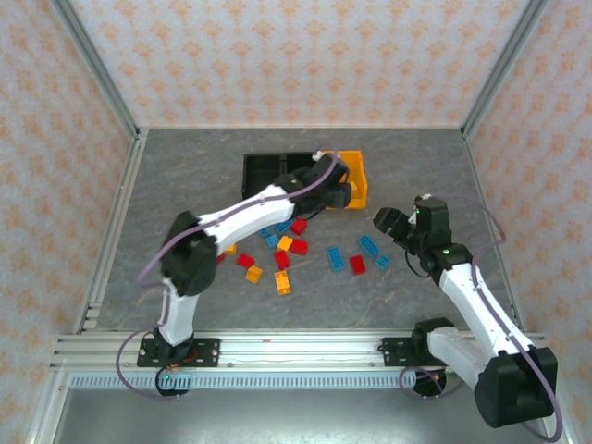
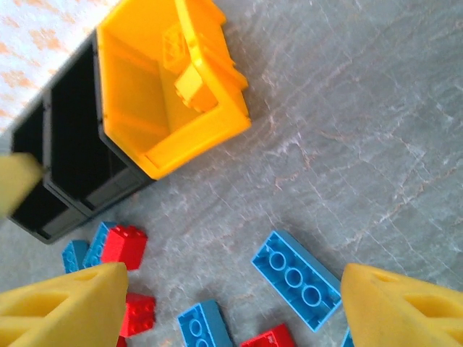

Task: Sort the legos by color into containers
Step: Place the lego in the container, then pick up the lego from the center of the table.

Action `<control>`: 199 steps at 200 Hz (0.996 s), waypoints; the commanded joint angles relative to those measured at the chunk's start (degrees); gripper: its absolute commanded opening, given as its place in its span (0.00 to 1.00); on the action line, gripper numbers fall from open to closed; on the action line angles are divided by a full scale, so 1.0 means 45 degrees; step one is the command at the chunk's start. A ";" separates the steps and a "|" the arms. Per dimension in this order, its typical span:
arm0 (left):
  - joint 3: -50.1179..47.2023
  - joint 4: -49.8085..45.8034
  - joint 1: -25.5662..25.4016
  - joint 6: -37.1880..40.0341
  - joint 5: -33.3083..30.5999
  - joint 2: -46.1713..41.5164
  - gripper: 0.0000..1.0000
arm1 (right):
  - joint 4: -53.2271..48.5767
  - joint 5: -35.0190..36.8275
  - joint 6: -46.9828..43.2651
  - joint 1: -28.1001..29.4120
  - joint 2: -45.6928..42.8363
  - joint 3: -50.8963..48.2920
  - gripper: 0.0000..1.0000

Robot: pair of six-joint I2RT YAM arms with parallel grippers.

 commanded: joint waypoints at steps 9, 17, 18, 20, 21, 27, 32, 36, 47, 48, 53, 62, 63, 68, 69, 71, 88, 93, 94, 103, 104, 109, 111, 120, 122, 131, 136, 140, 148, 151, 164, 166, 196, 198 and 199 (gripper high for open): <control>-0.3552 0.1716 -0.0101 -0.0327 0.0804 -0.3126 0.58 | -0.0680 -0.0510 -0.1001 0.0098 0.0808 0.0379 0.76; -0.4458 0.1882 -0.0085 -0.0489 0.0949 -0.3807 0.58 | -0.0890 -0.0526 -0.1178 0.0254 0.1132 0.0532 0.76; -0.4567 0.1902 -0.0084 -0.0512 0.0954 -0.3883 0.58 | -0.0910 -0.0526 -0.1196 0.0270 0.1178 0.0552 0.76; -0.4781 0.1942 -0.0084 -0.0554 0.0968 -0.4043 0.58 | -0.0941 -0.0526 -0.1225 0.0336 0.1265 0.0591 0.76; -0.4885 0.1961 -0.0094 -0.0574 0.0983 -0.4119 0.58 | -0.0955 -0.0526 -0.1240 0.0360 0.1303 0.0601 0.76; -0.5525 0.2059 -0.0085 -0.0691 0.0999 -0.4585 0.58 | -0.1006 -0.0498 -0.1318 0.0605 0.1501 0.0703 0.75; -0.6011 0.2175 -0.0083 -0.0716 0.0998 -0.4958 0.58 | -0.1009 -0.0431 -0.1345 0.0813 0.1636 0.0759 0.75; -0.6484 0.2267 -0.0075 -0.0712 0.0998 -0.5259 0.58 | -0.0999 -0.0310 -0.1334 0.1031 0.1724 0.0800 0.75; -0.7572 0.2507 -0.0073 -0.1415 0.0859 -0.6026 0.58 | -0.0872 -0.0165 -0.1273 0.1571 0.1927 0.0862 0.75; -0.7667 0.2527 -0.0078 -0.1444 0.0860 -0.6096 0.58 | -0.0862 -0.0170 -0.1273 0.1612 0.1956 0.0873 0.75; -0.8125 0.2635 -0.0084 -0.1629 0.0824 -0.6417 0.58 | -0.0834 -0.0166 -0.1257 0.1841 0.2061 0.0917 0.74; -0.8923 0.2832 -0.0081 -0.1947 0.0794 -0.6975 0.58 | -0.0814 0.0034 -0.1232 0.2301 0.2274 0.1045 0.74; -0.8997 0.2865 -0.0082 -0.2003 0.0789 -0.7040 0.58 | -0.0833 0.0067 -0.1224 0.2358 0.2305 0.1072 0.74; -0.9421 0.3013 -0.0073 -0.2220 0.0784 -0.7348 0.58 | -0.0848 0.0211 -0.1225 0.2650 0.2446 0.1143 0.74; -0.9461 0.3044 -0.0078 -0.2257 0.0783 -0.7382 0.58 | -0.0850 0.0233 -0.1230 0.2708 0.2479 0.1160 0.74; -0.9662 0.3096 -0.0073 -0.2333 0.0798 -0.7525 0.58 | -0.0867 0.0279 -0.1233 0.2816 0.2543 0.1212 0.74; -1.0880 0.3491 -0.0084 -0.2929 0.0813 -0.8444 0.59 | -0.0893 0.0458 -0.1266 0.3686 0.2998 0.1513 0.72; -1.1160 0.3504 -0.0076 -0.3072 0.0789 -0.8693 0.59 | -0.0909 0.0549 -0.1310 0.3914 0.3338 0.1592 0.72; -1.1219 0.3504 -0.0070 -0.3102 0.0776 -0.8728 0.59 | -0.0920 0.0568 -0.1311 0.3965 0.3375 0.1609 0.72; -1.1629 0.3451 -0.0079 -0.3308 0.0708 -0.9145 0.59 | -0.0992 0.0794 -0.1370 0.4330 0.3723 0.1763 0.72; -1.1678 0.3449 -0.0072 -0.3319 0.0697 -0.9189 0.59 | -0.1001 0.0818 -0.1371 0.4359 0.3743 0.1783 0.72; -1.1884 0.3412 -0.0078 -0.3443 0.0686 -0.9407 0.59 | -0.1042 0.0905 -0.1417 0.4516 0.3957 0.1844 0.71; -1.1986 0.3408 -0.0082 -0.3484 0.0671 -0.9501 0.59 | -0.1061 0.0931 -0.1427 0.4576 0.4035 0.1881 0.71; -1.2357 0.3368 -0.0084 -0.3679 0.0620 -0.9891 0.59 | -0.1122 0.1021 -0.1514 0.4844 0.4384 0.2017 0.71; -1.2437 0.3368 -0.0084 -0.3729 0.0611 -0.9988 0.59 | -0.1135 0.1057 -0.1524 0.4907 0.4469 0.2046 0.71; -1.2791 0.3386 -0.0084 -0.3944 0.0542 -1.0392 0.59 | -0.1182 0.1162 -0.1613 0.5184 0.4836 0.2178 0.70; -1.2952 0.3404 -0.0084 -0.4045 0.0503 -1.0585 0.60 | -0.1177 0.1237 -0.1639 0.5337 0.5032 0.2265 0.70; -1.3099 0.3425 -0.0076 -0.4139 0.0477 -1.0731 0.60 | -0.1169 0.1325 -0.1668 0.5438 0.5206 0.2320 0.70; -1.3318 0.3446 -0.0069 -0.4307 0.0423 -1.0984 0.60 | -0.1157 0.1486 -0.1698 0.5609 0.5554 0.2414 0.70; -1.3406 0.3446 -0.0058 -0.4349 0.0404 -1.1058 0.60 | -0.1150 0.1545 -0.1715 0.5649 0.5693 0.2467 0.70; -1.3664 0.3446 -0.0053 -0.4535 0.0393 -1.1352 0.60 | -0.1221 0.1879 -0.1780 0.5859 0.6296 0.2659 0.69; -1.3676 0.3460 -0.0062 -0.4563 0.0388 -1.1384 0.60 | -0.1248 0.1921 -0.1796 0.5893 0.6378 0.2700 0.68; -1.4026 0.3485 -0.0054 -0.4821 0.0320 -1.1723 0.60 | -0.1338 0.2748 -0.2008 0.6400 0.7498 0.3211 0.65; -1.4050 0.3485 -0.0057 -0.4830 0.0301 -1.1730 0.60 | -0.1365 0.2812 -0.2009 0.6424 0.7572 0.3258 0.65; -1.4051 0.3485 -0.0061 -0.4822 0.0308 -1.1742 0.61 | -0.1373 0.2852 -0.2022 0.6441 0.7610 0.3282 0.65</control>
